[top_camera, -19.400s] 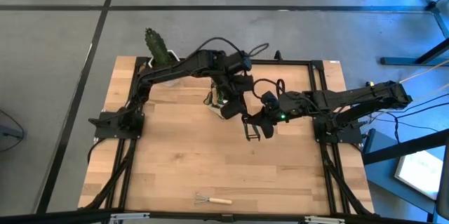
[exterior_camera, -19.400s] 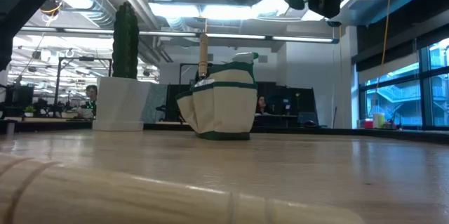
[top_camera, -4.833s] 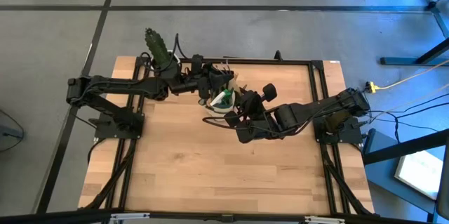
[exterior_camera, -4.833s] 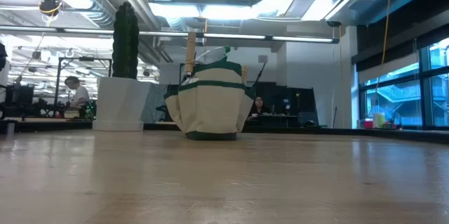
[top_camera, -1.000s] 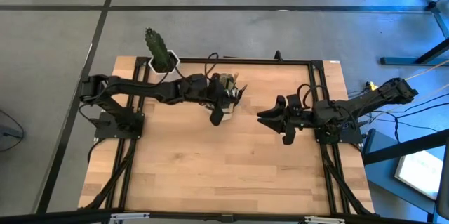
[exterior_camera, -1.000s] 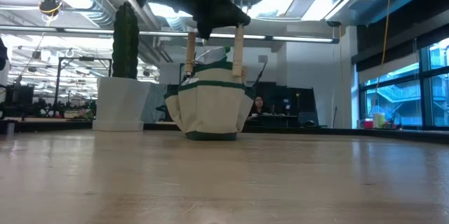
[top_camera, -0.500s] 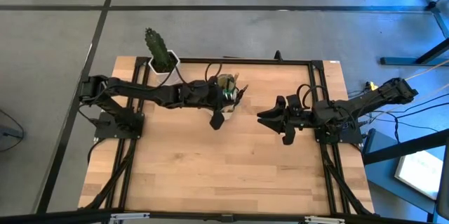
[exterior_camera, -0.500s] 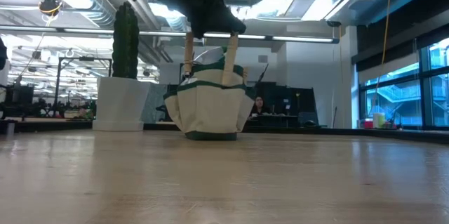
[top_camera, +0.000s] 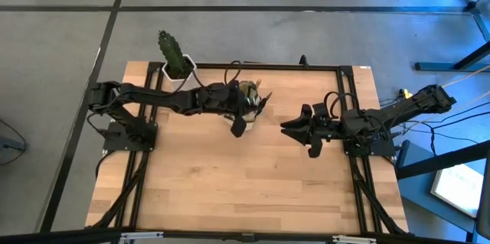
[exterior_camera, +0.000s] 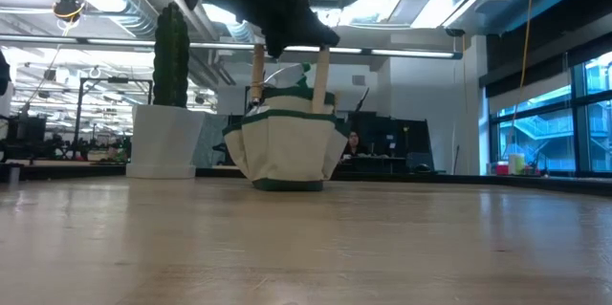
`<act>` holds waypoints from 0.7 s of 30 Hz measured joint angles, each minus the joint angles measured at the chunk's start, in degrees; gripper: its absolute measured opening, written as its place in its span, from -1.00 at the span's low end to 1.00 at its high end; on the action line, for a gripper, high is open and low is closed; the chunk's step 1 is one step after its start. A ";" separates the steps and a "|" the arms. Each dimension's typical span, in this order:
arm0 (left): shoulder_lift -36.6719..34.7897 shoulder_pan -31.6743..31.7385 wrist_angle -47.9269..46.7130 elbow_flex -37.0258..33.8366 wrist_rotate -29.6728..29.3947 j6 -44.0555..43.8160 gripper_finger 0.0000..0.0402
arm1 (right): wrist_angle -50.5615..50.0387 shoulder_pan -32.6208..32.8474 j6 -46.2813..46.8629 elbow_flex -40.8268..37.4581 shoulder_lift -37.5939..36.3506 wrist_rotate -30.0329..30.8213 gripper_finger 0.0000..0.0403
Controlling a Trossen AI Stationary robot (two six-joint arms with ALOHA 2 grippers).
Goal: Pick & Place Garden tools in Gardening bag
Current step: Put the hand rake into the gardening bag
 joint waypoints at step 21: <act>5.61 -0.46 0.13 0.04 4.12 2.39 -0.96 | -1.71 -1.07 -0.02 0.02 0.02 0.93 -0.35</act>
